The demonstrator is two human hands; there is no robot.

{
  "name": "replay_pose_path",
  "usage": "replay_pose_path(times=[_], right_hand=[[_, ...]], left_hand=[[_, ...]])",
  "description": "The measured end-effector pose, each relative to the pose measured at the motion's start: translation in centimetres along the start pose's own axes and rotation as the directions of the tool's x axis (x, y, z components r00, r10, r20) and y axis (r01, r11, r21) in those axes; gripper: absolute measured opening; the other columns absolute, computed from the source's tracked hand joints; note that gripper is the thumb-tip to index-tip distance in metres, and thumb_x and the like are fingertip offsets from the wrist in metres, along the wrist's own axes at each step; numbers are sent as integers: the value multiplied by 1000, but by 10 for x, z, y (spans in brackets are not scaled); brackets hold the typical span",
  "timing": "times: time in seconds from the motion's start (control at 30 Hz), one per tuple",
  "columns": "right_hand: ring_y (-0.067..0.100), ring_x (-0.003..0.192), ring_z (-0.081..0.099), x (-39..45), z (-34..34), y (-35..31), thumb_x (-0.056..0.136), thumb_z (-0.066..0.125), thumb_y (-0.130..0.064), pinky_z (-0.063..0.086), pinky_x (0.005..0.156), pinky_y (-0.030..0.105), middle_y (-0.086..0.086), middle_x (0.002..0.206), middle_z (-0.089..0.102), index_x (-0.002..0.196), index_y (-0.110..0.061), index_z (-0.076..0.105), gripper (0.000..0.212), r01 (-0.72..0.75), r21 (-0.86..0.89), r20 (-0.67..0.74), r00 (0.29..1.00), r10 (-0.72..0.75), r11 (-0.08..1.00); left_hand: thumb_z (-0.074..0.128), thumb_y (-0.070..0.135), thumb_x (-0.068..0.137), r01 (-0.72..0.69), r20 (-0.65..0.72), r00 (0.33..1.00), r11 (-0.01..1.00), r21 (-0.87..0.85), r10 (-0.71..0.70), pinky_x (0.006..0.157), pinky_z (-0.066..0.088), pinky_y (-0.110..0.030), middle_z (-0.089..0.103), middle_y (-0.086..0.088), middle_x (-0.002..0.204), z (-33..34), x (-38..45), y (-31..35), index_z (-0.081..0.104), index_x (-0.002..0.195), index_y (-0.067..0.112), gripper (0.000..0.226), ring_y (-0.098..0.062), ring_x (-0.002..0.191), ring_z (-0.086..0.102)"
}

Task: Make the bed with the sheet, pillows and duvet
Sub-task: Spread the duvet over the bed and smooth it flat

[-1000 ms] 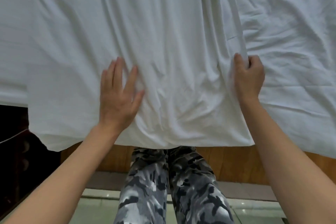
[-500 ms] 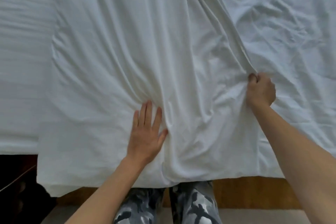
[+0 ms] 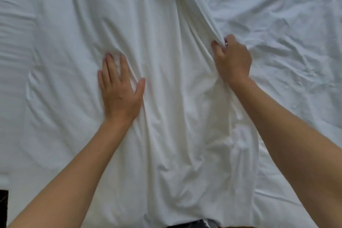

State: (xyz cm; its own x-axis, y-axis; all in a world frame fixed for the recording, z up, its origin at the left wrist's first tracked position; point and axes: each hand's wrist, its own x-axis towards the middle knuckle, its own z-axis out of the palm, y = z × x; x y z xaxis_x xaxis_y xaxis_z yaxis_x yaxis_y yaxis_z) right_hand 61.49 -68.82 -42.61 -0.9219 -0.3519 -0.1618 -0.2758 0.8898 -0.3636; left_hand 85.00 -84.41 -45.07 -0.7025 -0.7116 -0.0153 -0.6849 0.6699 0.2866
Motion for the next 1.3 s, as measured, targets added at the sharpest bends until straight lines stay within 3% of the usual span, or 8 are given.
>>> replay_pose_path(times=[0.2, 0.33, 0.57, 0.77, 0.97, 1.13, 1.23, 1.3], right_hand=[[25, 76, 47, 77, 18, -74, 97, 42, -39, 33, 65, 34, 3, 88, 54, 113, -9, 47, 34, 137, -57, 19, 990, -136, 989], [25, 86, 56, 98, 29, -96, 95, 45, -41, 32, 65, 31, 2, 107, 57, 119, -12, 46, 38, 207, -45, -78, 974, -210, 977], [31, 80, 53, 130, 23, -132, 100, 38, -33, 30, 65, 33, 8, 94, 62, 99, -15, 43, 18, 338, -126, -58, 936, -347, 933], [29, 78, 46, 143, -2, -115, 100, 34, -31, 26, 64, 32, 5, 85, 53, 87, -16, 38, 20, 196, -80, -124, 971, -204, 977], [30, 93, 54, 156, -46, -95, 99, 34, -32, 28, 67, 33, 11, 102, 62, 87, -17, 42, 21, 135, -65, -190, 971, -145, 989], [23, 116, 51, 188, -103, -54, 95, 36, -39, 36, 86, 29, 2, 123, 61, 104, -16, 61, 35, -130, 47, -297, 945, 138, 990], [25, 104, 51, 194, -117, -28, 89, 32, -37, 34, 78, 27, -5, 104, 64, 73, -23, 44, 25, -239, 84, -306, 918, 253, 967], [27, 114, 51, 187, -103, -19, 93, 37, -29, 36, 84, 29, 3, 121, 60, 100, -25, 55, 20, -256, 64, -202, 943, 264, 964]], left_hand=[[48, 59, 89, 110, 17, 993, 980, 167, -115, 109, 28, -48, 23, -26, 153, -1, 81, 18, 18, 151, 2, 89, -40, 137, 29], [59, 55, 86, 204, -9, 978, 956, 208, -207, 89, 41, -45, 45, -20, 129, -1, 113, 24, 40, 131, -2, 75, -37, 113, 46], [71, 35, 80, -7, -126, 991, 975, 221, 36, 69, 52, -46, 50, -23, 125, -2, 137, 20, 37, 139, 15, 70, -38, 102, 54], [57, 49, 91, 126, 68, 986, 946, 298, -152, 69, 35, -40, 48, -22, 120, -11, 146, 22, 43, 126, 3, 59, -38, 105, 51], [50, 14, 100, -78, 243, 970, 938, 337, -7, 71, 40, -43, 61, -24, 102, -18, 174, 21, 57, 105, -3, 20, -42, 93, 59], [48, 28, 99, 8, 161, 987, 997, -79, 5, 75, 36, -38, 61, -15, 88, -46, 175, 59, 59, 99, 3, 27, -34, 86, 55], [51, 27, 98, 60, 105, 994, 901, -430, -16, 66, 30, -31, 49, 3, 69, -43, 157, 71, 51, 86, 13, 18, -21, 73, 46], [50, 26, 97, 82, 196, 980, 932, -352, -12, 75, 38, -35, 57, -4, 88, -25, 144, 63, 55, 96, 12, 14, -26, 86, 54]])
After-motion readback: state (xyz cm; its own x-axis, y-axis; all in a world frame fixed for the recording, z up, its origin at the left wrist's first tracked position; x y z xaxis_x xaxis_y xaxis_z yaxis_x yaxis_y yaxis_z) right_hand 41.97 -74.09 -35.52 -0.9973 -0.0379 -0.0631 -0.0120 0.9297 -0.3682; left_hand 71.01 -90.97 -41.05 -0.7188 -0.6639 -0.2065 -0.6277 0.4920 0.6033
